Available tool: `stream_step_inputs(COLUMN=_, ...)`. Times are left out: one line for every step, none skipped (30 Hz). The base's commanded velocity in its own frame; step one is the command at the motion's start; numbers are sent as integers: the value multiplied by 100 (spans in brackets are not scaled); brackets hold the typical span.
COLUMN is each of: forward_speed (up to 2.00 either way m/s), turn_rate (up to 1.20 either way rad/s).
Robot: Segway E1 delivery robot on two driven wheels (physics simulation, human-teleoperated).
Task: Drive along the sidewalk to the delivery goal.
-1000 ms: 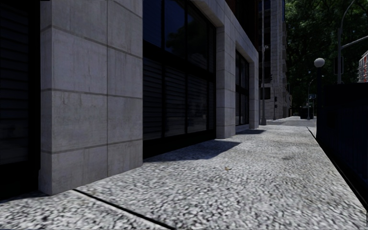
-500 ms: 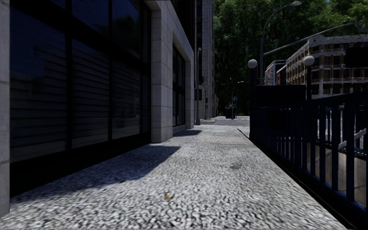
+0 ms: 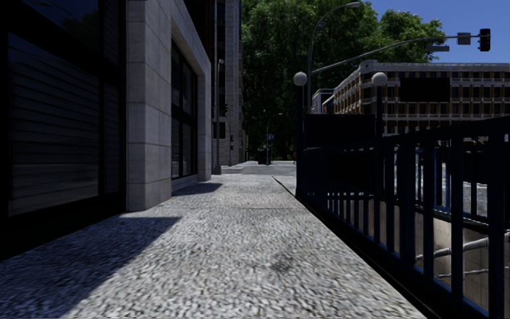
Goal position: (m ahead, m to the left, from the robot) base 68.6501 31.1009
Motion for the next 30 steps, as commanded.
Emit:
stream_step_inputs(forward_speed=200, turn_rate=0)
stream_step_inputs(forward_speed=200, turn_rate=0)
stream_step_inputs(forward_speed=200, turn_rate=37)
stream_step_inputs(forward_speed=200, turn_rate=110)
stream_step_inputs(forward_speed=200, turn_rate=120)
stream_step_inputs(forward_speed=200, turn_rate=120)
stream_step_inputs(forward_speed=200, turn_rate=120)
stream_step_inputs(forward_speed=200, turn_rate=115)
stream_step_inputs(forward_speed=200, turn_rate=30)
stream_step_inputs(forward_speed=200, turn_rate=13)
stream_step_inputs(forward_speed=200, turn_rate=8)
stream_step_inputs(forward_speed=200, turn_rate=4)
stream_step_inputs(forward_speed=200, turn_rate=0)
stream_step_inputs(forward_speed=200, turn_rate=0)
stream_step_inputs(forward_speed=200, turn_rate=0)
stream_step_inputs(forward_speed=200, turn_rate=0)
stream_step_inputs(forward_speed=200, turn_rate=0)
stream_step_inputs(forward_speed=200, turn_rate=0)
stream_step_inputs(forward_speed=200, turn_rate=0)
stream_step_inputs(forward_speed=200, turn_rate=0)
stream_step_inputs(forward_speed=200, turn_rate=0)
stream_step_inputs(forward_speed=200, turn_rate=0)
stream_step_inputs(forward_speed=200, turn_rate=0)
stream_step_inputs(forward_speed=200, turn_rate=0)
stream_step_inputs(forward_speed=200, turn_rate=0)
stream_step_inputs(forward_speed=200, turn_rate=0)
stream_step_inputs(forward_speed=200, turn_rate=0)
stream_step_inputs(forward_speed=200, turn_rate=0)
stream_step_inputs(forward_speed=200, turn_rate=0)
stream_step_inputs(forward_speed=200, turn_rate=0)
